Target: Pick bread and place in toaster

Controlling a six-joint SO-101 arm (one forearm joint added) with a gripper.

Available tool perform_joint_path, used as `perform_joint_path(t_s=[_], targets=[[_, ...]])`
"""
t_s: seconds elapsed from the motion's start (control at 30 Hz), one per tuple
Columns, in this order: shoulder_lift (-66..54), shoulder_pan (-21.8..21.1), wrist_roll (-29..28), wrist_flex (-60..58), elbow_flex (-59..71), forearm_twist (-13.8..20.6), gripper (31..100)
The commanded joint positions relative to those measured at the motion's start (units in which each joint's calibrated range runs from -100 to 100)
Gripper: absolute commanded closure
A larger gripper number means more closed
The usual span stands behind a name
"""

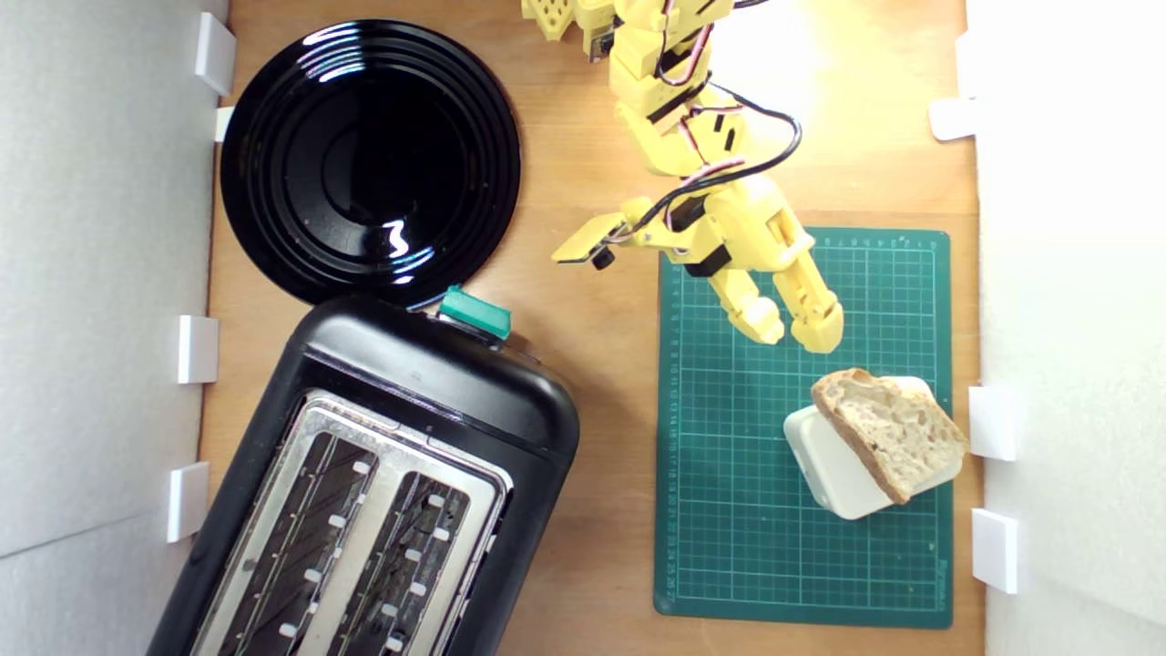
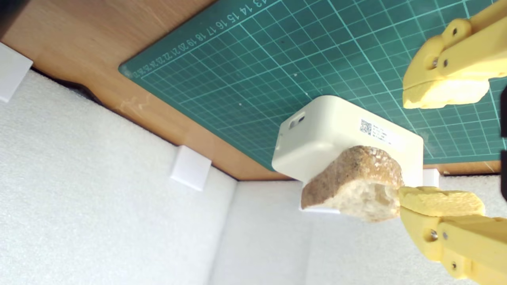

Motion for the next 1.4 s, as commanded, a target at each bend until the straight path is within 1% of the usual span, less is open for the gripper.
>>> perform_joint_path(t_s=[0.0,0.07,0.13,0.3,0.47,0.57,0.9,1.03,1.2,1.23,1.27,1.33,1.37], targets=[[1.7,-1.2,-0.3,-2.1,-4.0,-0.6,45.0],[3.3,-1.2,-0.3,-2.1,-5.9,-0.6,42.1],[4.2,-1.3,-0.3,-2.1,-6.7,-0.6,41.4],[5.3,-2.4,-0.3,-2.1,-7.6,-0.6,41.8],[5.4,-2.5,-0.4,-1.9,-8.5,-0.6,41.9],[6.2,-3.5,-1.9,-1.9,-10.4,-0.6,41.9],[8.8,-3.6,-2.5,-1.9,-15.4,-0.7,41.9],[8.8,-3.6,-4.7,-1.7,-17.0,-0.7,41.9],[8.8,-4.0,-4.8,-1.7,-17.6,-0.7,41.9],[8.8,-4.4,-4.8,-1.7,-18.1,-1.3,41.9],[8.9,-5.2,-4.8,-1.6,-18.3,-3.3,41.9],[8.9,-6.5,-4.6,-1.5,-18.6,-5.5,41.9],[9.1,-6.7,-4.5,-1.4,-18.8,-5.7,41.9]])
